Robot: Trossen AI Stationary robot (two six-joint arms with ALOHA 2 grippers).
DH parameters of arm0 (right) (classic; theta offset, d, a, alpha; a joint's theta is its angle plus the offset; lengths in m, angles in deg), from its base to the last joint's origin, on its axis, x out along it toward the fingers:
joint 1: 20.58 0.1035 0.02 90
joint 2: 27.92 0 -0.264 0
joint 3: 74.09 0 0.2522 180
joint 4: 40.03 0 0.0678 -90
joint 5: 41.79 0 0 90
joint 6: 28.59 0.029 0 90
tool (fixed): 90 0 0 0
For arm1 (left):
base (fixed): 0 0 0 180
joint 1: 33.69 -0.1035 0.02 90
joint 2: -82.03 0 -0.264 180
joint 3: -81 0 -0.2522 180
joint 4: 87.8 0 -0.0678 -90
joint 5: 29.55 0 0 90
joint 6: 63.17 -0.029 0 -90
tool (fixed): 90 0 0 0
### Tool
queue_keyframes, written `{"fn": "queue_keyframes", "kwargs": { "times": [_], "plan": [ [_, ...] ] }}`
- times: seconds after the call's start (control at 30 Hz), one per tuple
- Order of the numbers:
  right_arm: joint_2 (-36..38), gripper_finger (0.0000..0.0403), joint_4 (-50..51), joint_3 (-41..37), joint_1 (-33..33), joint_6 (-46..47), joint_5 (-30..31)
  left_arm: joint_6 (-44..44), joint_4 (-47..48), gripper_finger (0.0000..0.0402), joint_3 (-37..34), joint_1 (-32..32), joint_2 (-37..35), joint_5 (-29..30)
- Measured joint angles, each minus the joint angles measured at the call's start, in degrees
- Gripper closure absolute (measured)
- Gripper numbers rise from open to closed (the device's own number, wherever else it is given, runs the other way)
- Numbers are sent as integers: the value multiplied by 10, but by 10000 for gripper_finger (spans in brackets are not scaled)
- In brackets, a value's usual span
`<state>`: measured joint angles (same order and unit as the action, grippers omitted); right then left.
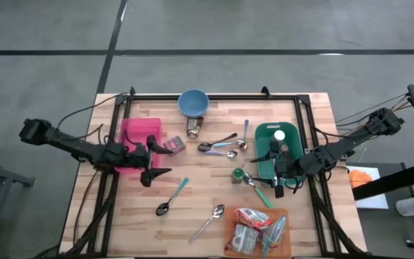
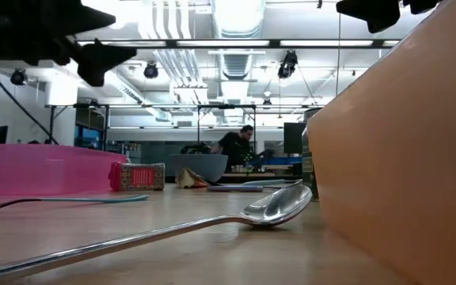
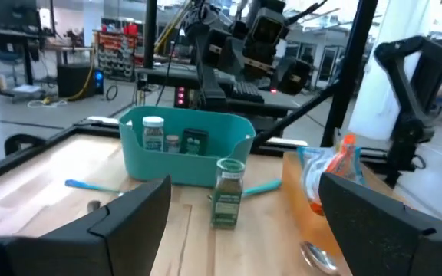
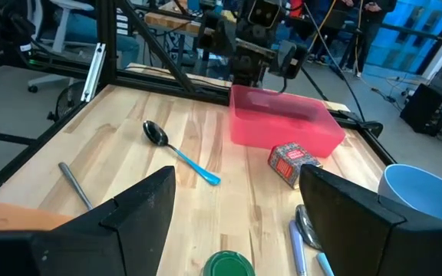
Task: Pick & Place Food Item
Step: Put the green seasoning bottle into the green bin
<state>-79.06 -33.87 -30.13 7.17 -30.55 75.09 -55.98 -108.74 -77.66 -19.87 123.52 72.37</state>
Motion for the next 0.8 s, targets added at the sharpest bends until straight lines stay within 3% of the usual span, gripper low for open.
{"fn": "queue_keyframes", "kwargs": {
  "times": [0.23,0.8],
  "plan": [
    [0,126,0,0,0,0,0,19,110,66,-4,0,-82,-6],
    [0,126,0,0,0,0,0,21,125,66,-4,0,-84,-6]
  ]
}}
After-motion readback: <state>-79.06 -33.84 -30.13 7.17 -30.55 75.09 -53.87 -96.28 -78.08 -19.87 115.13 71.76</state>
